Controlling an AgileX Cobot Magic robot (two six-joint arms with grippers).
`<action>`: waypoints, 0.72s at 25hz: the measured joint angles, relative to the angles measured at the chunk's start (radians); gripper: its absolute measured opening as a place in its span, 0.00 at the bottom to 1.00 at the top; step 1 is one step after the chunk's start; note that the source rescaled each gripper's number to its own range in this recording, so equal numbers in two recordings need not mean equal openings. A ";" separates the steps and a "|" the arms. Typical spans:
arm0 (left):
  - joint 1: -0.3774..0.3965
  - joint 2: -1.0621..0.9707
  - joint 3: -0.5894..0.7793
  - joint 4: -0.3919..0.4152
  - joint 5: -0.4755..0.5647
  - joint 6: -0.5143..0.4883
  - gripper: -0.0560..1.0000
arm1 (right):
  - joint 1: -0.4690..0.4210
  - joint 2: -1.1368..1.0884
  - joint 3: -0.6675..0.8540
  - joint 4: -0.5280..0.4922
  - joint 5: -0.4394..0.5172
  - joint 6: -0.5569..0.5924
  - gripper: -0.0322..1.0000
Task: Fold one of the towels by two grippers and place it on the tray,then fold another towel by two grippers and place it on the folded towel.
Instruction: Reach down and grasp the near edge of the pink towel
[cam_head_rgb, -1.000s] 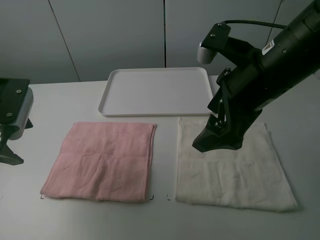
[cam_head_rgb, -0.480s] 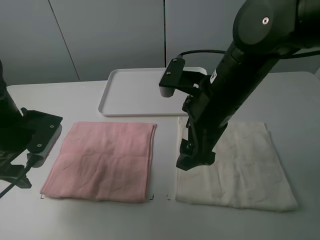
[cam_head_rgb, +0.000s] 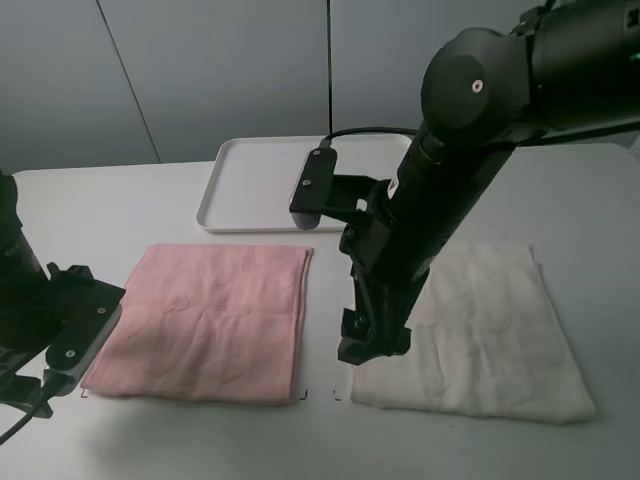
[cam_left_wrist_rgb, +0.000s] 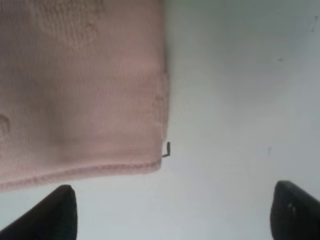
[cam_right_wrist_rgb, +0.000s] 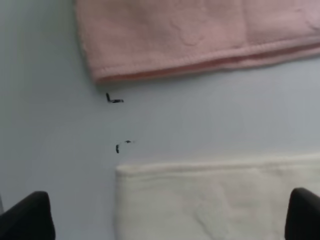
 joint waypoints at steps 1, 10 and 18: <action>0.000 0.000 0.009 0.002 -0.012 0.000 0.99 | 0.018 0.008 0.000 -0.011 -0.005 0.002 1.00; 0.000 0.029 0.051 0.004 -0.130 0.004 0.99 | 0.152 0.102 -0.051 -0.047 -0.039 0.042 1.00; 0.000 0.092 0.059 0.004 -0.182 0.007 0.99 | 0.175 0.174 -0.086 -0.085 -0.041 0.082 1.00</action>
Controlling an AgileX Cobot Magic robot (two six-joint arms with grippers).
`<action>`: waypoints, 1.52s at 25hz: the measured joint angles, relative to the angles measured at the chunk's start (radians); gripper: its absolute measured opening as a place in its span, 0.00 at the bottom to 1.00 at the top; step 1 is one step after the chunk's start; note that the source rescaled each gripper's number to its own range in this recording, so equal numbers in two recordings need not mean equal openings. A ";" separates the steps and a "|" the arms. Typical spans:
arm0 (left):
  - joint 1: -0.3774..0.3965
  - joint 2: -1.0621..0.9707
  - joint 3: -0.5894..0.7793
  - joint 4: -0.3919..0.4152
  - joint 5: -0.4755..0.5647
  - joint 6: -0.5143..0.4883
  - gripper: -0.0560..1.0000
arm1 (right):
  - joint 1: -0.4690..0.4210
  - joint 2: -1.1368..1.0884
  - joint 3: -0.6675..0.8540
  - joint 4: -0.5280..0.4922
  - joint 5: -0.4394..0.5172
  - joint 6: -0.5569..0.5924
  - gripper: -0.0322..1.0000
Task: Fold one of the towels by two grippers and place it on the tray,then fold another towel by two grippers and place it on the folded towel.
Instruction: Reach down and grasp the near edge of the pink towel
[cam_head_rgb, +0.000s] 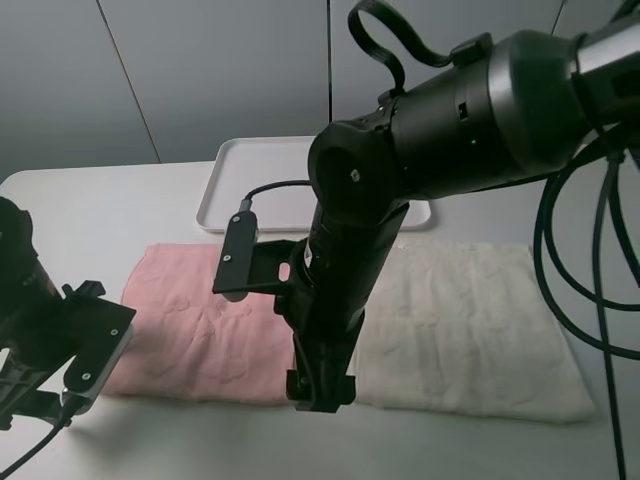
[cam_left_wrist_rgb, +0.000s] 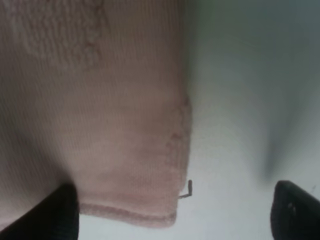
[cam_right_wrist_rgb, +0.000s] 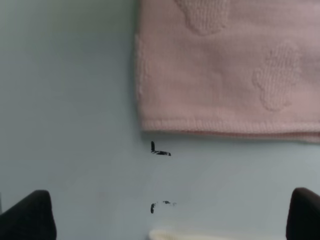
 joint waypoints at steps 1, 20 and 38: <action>0.000 0.002 0.000 0.000 0.000 0.000 0.99 | 0.002 0.009 0.000 0.000 0.002 0.002 1.00; 0.000 0.007 -0.002 0.000 -0.002 0.006 0.99 | 0.119 0.162 -0.113 -0.027 -0.051 0.011 1.00; 0.000 0.007 -0.002 0.002 -0.002 -0.001 0.99 | 0.121 0.252 -0.146 -0.053 -0.009 0.083 1.00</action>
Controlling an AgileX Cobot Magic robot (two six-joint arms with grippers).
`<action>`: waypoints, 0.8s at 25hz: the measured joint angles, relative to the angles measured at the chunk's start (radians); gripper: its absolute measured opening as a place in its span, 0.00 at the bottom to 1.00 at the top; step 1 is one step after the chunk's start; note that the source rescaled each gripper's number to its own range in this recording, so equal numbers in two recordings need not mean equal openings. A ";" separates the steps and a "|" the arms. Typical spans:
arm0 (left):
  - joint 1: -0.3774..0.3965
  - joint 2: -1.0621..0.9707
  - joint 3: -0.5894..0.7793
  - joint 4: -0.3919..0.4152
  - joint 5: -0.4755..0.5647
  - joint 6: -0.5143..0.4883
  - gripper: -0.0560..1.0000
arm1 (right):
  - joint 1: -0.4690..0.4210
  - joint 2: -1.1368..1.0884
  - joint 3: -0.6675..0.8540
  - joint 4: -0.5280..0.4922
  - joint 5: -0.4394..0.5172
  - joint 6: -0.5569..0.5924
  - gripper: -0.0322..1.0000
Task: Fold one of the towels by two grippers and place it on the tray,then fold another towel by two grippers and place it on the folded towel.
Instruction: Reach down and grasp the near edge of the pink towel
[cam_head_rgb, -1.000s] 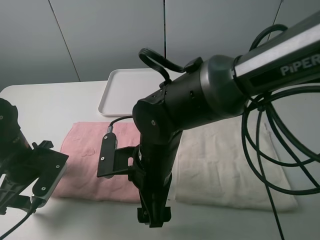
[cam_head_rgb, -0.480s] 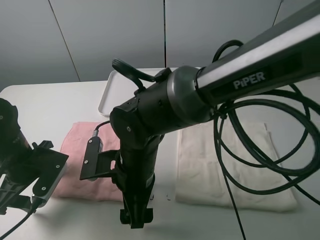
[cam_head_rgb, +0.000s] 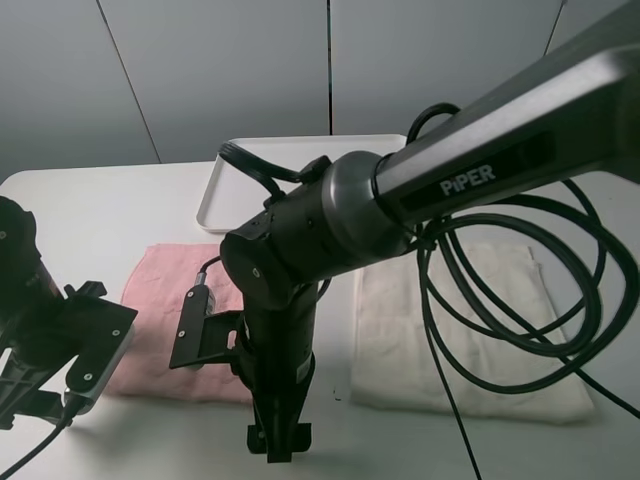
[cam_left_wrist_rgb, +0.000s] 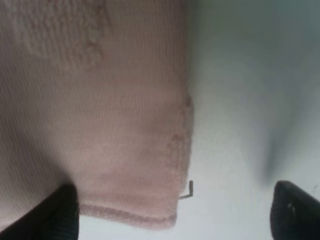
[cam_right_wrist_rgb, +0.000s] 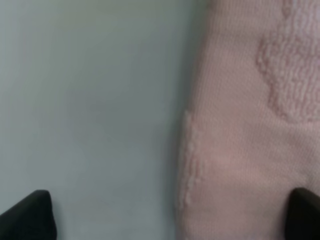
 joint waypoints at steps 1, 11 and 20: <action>0.000 0.000 0.000 0.000 0.000 0.000 0.99 | 0.000 0.005 -0.002 0.000 0.002 0.002 1.00; 0.000 0.000 0.000 0.002 0.000 -0.002 0.99 | 0.002 0.017 -0.008 -0.088 -0.028 0.082 0.65; 0.000 0.000 0.000 0.002 0.000 -0.002 0.99 | 0.000 0.017 -0.013 -0.105 -0.032 0.096 0.05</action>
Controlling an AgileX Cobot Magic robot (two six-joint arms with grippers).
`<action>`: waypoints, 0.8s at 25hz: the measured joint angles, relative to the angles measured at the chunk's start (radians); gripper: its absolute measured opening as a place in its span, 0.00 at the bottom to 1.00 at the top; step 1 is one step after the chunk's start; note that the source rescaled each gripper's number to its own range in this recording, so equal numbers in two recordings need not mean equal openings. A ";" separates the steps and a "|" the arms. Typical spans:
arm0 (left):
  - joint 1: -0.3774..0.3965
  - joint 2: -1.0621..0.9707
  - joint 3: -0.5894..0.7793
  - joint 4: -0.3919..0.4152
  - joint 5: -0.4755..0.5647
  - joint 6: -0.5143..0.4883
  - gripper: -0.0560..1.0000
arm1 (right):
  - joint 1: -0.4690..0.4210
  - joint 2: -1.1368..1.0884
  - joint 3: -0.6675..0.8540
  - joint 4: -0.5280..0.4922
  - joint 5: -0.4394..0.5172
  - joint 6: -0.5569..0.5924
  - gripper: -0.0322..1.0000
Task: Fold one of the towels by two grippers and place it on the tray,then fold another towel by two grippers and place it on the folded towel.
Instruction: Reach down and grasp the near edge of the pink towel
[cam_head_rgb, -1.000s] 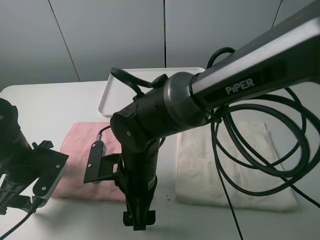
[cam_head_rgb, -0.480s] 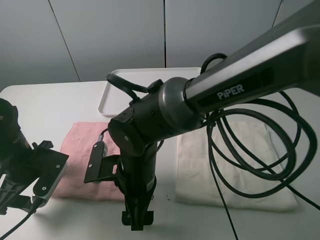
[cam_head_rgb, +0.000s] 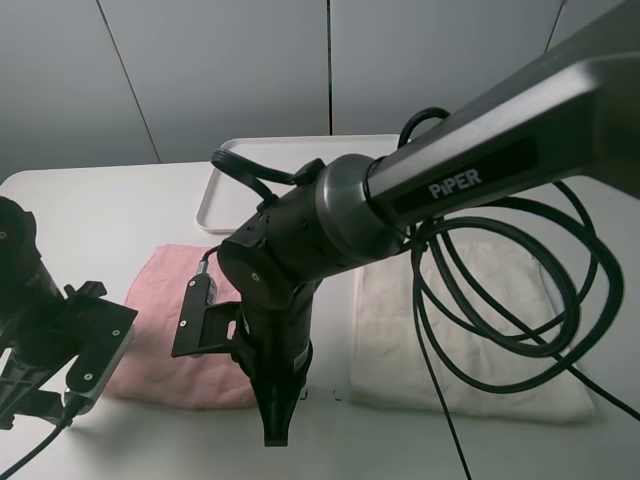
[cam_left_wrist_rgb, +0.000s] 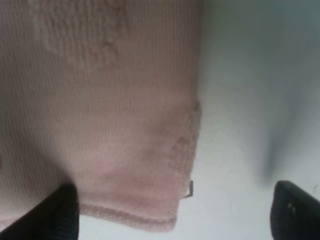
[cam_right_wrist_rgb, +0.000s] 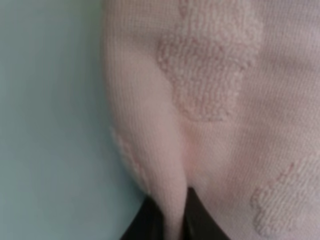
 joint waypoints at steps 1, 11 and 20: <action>0.000 0.000 0.000 0.000 0.000 0.000 0.99 | 0.000 0.000 0.000 0.000 0.000 0.003 0.05; 0.000 0.000 0.000 0.000 -0.034 -0.031 0.89 | 0.000 0.000 0.000 0.000 0.002 0.021 0.05; 0.000 0.006 0.000 0.002 -0.098 -0.052 0.17 | 0.000 0.000 0.000 0.002 0.002 0.031 0.05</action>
